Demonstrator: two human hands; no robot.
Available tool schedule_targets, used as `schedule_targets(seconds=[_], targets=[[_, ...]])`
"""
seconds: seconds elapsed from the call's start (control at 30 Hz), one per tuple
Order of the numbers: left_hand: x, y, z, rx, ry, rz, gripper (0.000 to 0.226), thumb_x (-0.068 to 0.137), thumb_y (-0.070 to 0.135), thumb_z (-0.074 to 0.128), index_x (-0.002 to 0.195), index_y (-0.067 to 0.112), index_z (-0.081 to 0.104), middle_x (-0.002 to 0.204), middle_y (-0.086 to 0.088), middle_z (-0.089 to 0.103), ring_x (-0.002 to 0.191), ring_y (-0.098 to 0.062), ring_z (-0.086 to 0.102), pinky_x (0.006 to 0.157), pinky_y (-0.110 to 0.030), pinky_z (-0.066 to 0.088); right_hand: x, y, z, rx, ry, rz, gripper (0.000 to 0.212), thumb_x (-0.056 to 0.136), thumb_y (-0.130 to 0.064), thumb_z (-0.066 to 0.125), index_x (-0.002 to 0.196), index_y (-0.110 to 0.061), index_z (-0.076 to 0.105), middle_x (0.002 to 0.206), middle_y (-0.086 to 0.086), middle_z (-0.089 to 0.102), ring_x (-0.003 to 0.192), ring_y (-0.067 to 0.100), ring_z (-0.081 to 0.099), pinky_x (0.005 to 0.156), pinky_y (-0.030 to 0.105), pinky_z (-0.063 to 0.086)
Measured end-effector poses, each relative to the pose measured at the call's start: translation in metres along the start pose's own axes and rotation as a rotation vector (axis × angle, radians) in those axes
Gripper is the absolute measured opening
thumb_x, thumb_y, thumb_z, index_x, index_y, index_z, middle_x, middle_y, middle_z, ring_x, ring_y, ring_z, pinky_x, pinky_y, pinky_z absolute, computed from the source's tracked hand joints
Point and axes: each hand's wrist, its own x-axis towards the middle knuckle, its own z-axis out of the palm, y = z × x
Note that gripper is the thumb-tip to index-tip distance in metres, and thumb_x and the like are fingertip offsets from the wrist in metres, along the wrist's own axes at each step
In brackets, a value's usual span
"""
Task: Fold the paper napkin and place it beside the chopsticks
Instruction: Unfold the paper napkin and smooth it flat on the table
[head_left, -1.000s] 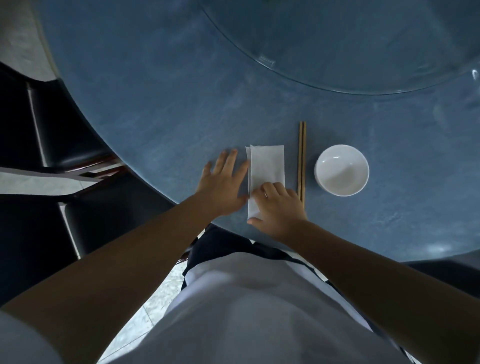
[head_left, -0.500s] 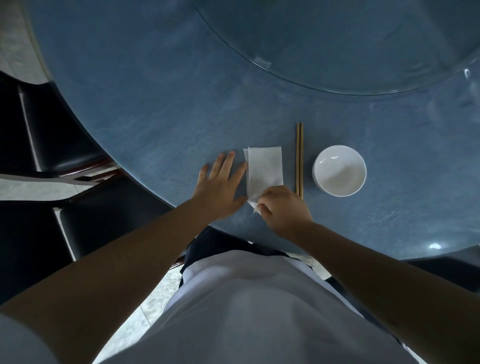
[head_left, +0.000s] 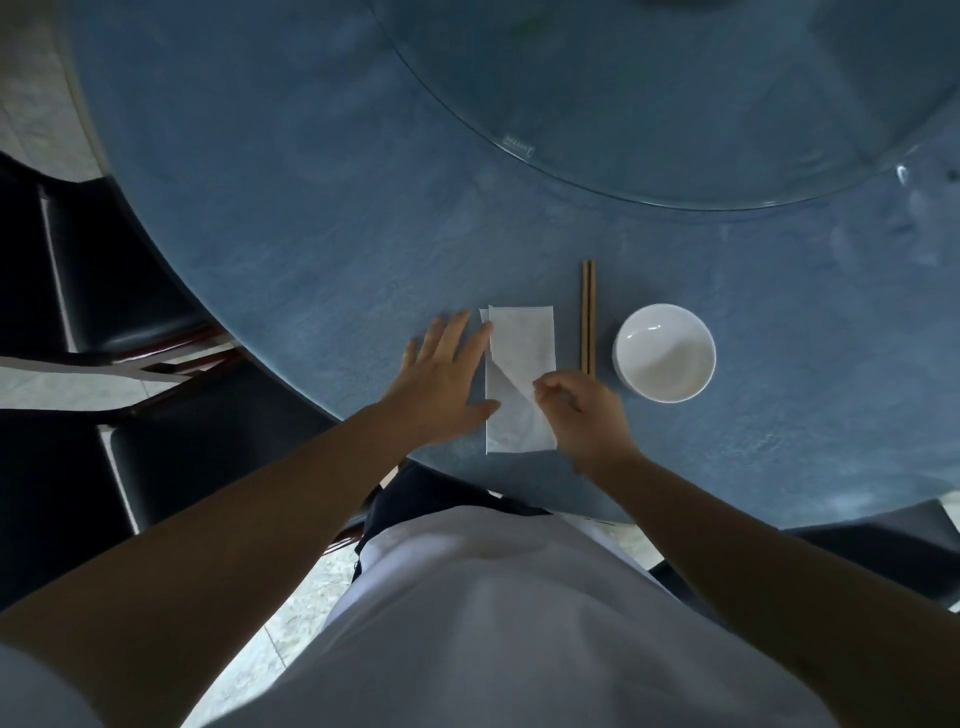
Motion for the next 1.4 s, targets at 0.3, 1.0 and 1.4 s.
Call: schedule_targets(seconds=[0.3,1.0,1.4], targets=[[0.015,0.029,-0.038,-0.013,0.208,0.342,0.021,0.083,0.035,0.069,0.103,0.028,0.069,0.152,-0.002,0.035,0.143,-0.029,0.017,0.108,-0.052,0.02,0.005,-0.022,-0.032,0.341,-0.114,-0.111,0.028,0.088,-0.001,0.055,0.081,-0.021,0.073,0.082,-0.007,0.07,0.078,0.004,0.062,0.073,0.016,0.047],[-0.053,0.038,-0.121,-0.374,0.114,-0.114,0.031,0.081,0.039,0.058,0.063,0.016,0.048,0.05,0.01,0.042,0.047,-0.008,0.039,0.048,-0.027,0.035,-0.03,-0.027,-0.011,0.191,-0.348,-0.288,0.082,0.057,-0.049,0.075,0.129,-0.043,0.036,0.127,-0.019,0.052,0.116,-0.01,0.046,0.092,0.011,0.038],[-0.023,-0.015,-0.108,-0.31,0.041,-0.151,0.043,0.09,0.042,0.055,0.061,0.015,0.039,0.058,0.002,0.044,0.049,-0.012,0.039,0.05,-0.029,0.032,0.004,-0.021,0.006,0.35,-0.192,0.155,0.012,0.079,-0.011,0.064,0.069,-0.004,0.068,0.06,-0.004,0.064,0.06,0.01,0.059,0.061,0.026,0.047]])
